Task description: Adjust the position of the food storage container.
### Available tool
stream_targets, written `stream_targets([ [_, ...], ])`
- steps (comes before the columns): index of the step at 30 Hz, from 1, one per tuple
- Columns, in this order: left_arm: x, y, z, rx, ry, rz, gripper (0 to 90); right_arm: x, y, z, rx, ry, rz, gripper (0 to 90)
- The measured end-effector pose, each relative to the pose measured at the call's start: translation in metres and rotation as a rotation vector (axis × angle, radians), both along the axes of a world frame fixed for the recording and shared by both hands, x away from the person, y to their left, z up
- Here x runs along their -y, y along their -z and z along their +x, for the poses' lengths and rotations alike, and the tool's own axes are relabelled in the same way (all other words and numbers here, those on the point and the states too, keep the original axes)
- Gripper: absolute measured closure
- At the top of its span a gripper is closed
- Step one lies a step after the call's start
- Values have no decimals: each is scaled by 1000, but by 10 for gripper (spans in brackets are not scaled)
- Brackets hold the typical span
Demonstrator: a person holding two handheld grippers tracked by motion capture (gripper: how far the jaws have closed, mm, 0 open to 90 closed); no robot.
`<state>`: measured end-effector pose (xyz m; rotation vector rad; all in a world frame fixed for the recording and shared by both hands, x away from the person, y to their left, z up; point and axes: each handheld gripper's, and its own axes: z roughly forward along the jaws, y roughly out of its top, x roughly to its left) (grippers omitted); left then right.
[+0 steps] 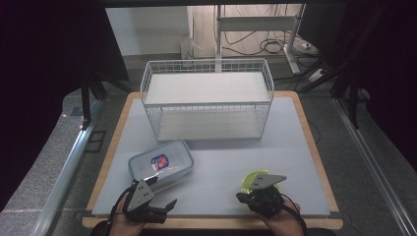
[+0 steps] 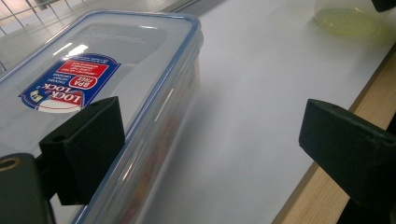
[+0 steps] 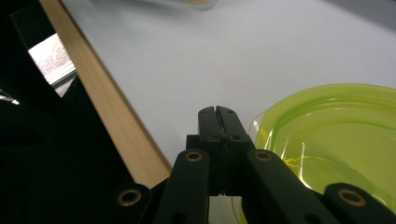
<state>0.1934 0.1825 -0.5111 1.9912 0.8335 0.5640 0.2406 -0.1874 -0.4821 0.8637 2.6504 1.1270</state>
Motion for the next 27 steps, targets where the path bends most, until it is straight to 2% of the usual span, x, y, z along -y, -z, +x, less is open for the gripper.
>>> stream_targets([
  [14,0,-1,0,2,2,2,71,45,-1,29,2,133,10,900],
  [22,0,-1,0,0,3,-10,71,61,-1,42,8,178,17,900],
  [27,1,0,0,-3,2,-7,71,74,-2,53,14,226,21,900],
])
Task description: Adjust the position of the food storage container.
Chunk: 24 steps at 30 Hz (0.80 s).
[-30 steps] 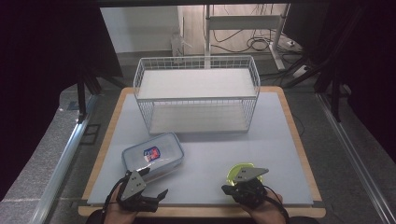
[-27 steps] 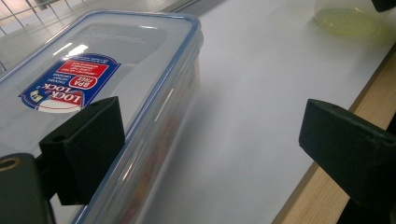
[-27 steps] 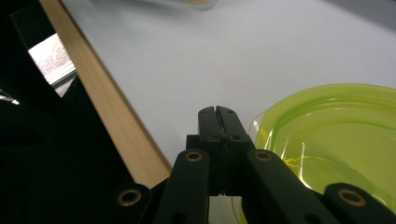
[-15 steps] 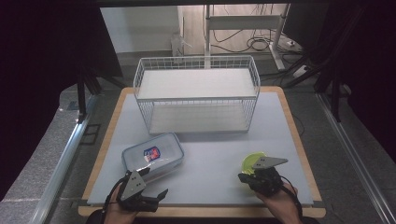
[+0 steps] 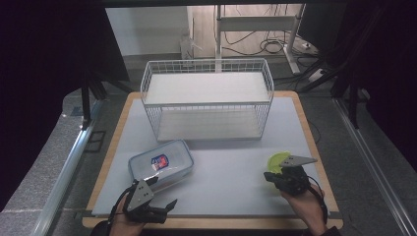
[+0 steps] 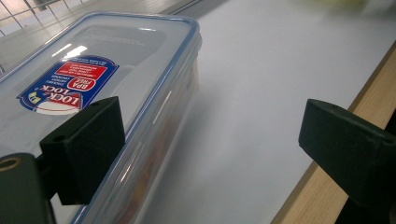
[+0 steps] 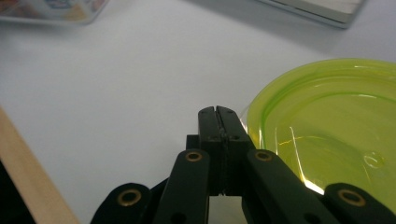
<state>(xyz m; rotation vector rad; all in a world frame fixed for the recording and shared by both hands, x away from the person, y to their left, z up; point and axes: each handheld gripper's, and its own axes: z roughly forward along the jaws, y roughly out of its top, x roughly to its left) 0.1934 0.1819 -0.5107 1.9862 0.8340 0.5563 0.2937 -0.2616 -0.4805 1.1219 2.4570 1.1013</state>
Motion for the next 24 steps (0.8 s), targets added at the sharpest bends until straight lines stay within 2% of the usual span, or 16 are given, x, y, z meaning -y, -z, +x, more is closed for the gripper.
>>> stream_targets([
  [3,0,0,1,-6,1,-8,70,5,0,3,-9,16,23,900],
  [5,-1,-1,1,-6,-2,-18,69,4,-1,1,-4,17,8,900],
  [10,-7,-6,0,-14,-18,-39,40,-4,-5,-3,9,-17,21,900],
  [12,-12,-11,-1,-13,-20,-68,40,-7,-7,-5,11,-27,27,900],
  [14,-18,-16,-2,-1,-55,-52,60,-10,-8,-5,10,-42,29,900],
  [18,-32,-23,-3,21,-117,-6,157,-17,-9,-6,4,-52,48,900],
  [24,-70,-32,-4,18,-208,-53,485,-31,-10,-3,22,-77,52,900],
])
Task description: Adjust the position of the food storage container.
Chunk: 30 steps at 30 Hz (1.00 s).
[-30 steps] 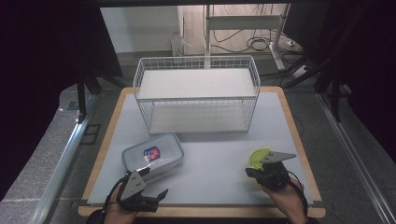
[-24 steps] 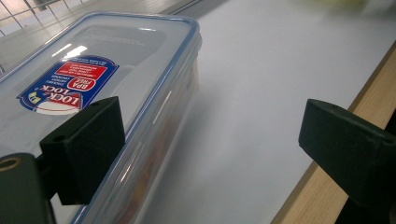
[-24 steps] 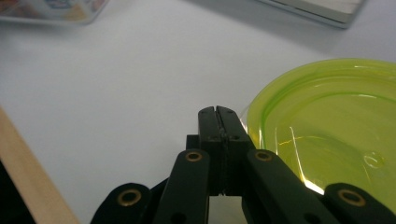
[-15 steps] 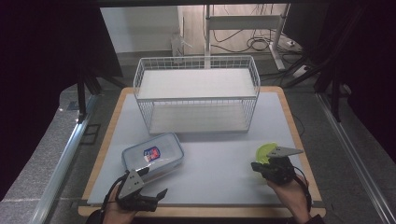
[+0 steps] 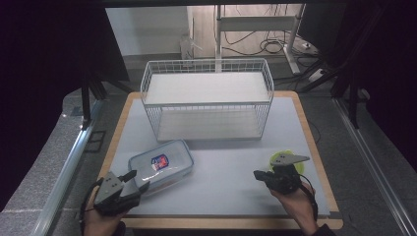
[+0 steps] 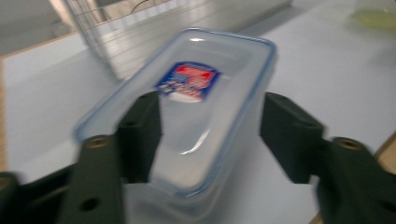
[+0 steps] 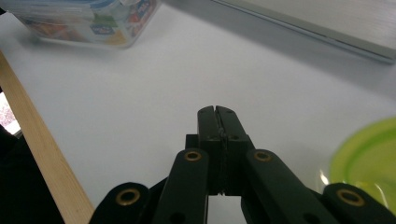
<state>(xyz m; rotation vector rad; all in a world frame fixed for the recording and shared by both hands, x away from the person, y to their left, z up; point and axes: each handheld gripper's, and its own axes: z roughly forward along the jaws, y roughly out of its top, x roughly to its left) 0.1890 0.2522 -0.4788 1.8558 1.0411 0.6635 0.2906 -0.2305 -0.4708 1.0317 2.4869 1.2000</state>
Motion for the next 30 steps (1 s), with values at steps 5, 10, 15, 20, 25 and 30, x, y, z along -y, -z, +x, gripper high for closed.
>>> stream_targets([
  [5,-29,8,10,-53,-93,-34,733,-13,3,5,14,-27,-11,900],
  [10,-50,24,29,-145,-168,-67,864,-24,4,10,21,-47,-16,900],
  [15,-51,39,50,-223,-176,-51,881,-36,5,15,41,-48,-31,900],
  [20,-49,43,62,-240,-192,-18,898,-45,9,22,61,-39,-49,900],
  [25,-48,45,76,-253,-193,-32,899,-52,11,29,68,-44,-40,900],
  [30,-37,44,91,-255,-166,-41,900,-59,14,34,74,-58,-40,900],
])
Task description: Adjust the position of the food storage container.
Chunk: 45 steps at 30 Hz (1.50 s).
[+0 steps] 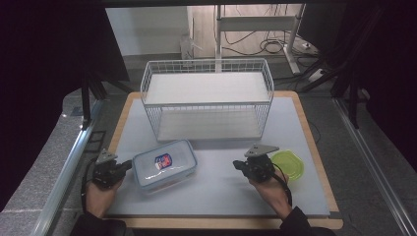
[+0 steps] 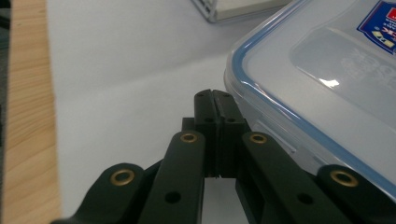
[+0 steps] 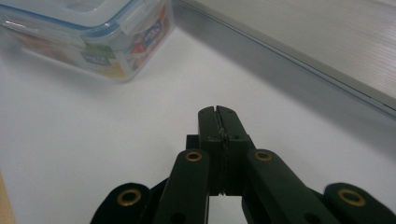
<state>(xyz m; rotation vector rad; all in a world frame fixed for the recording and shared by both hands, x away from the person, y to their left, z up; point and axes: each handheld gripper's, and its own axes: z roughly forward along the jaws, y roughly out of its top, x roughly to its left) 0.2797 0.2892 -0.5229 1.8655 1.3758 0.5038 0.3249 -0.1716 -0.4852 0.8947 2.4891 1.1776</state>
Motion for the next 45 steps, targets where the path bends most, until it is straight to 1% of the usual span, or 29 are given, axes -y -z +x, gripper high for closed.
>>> stream_targets([
  [4,12,-1,12,0,28,1,899,-5,3,4,1,-2,-6,900],
  [8,27,-2,22,3,67,7,899,-9,4,7,4,4,-10,900],
  [11,39,-2,29,0,90,0,899,-11,6,8,3,22,-13,900],
  [14,52,-3,36,2,121,6,899,-13,9,11,6,40,-23,900],
  [16,63,-4,40,11,139,12,899,-14,10,12,7,54,-30,900],
  [22,88,-5,48,17,195,16,899,-11,10,11,10,87,-36,900],
  [24,95,-5,50,22,201,19,900,-10,10,11,4,96,-38,900],
  [25,97,-5,50,23,205,20,900,-8,10,11,9,108,-49,900],
  [28,102,-5,52,23,216,13,900,-4,8,10,-9,127,-48,900],
  [30,104,-5,53,26,222,12,900,-2,6,7,-19,133,-57,900],
  [32,106,-5,51,24,231,6,900,-1,5,3,-12,136,-69,900],
  [37,110,-5,49,12,244,-9,900,3,4,-7,-11,136,-87,900],
  [39,111,-6,47,10,254,-3,900,5,3,-10,-11,140,-94,900],
  [40,113,-6,45,6,253,-7,900,6,3,-12,-7,140,-100,900],
  [42,117,-7,42,3,256,-3,900,8,2,-16,-3,139,-110,900],
  [43,118,-7,41,5,263,4,900,9,2,-18,-4,140,-116,900],
  [45,121,-7,39,5,276,3,900,12,1,-22,0,142,-127,900],
])
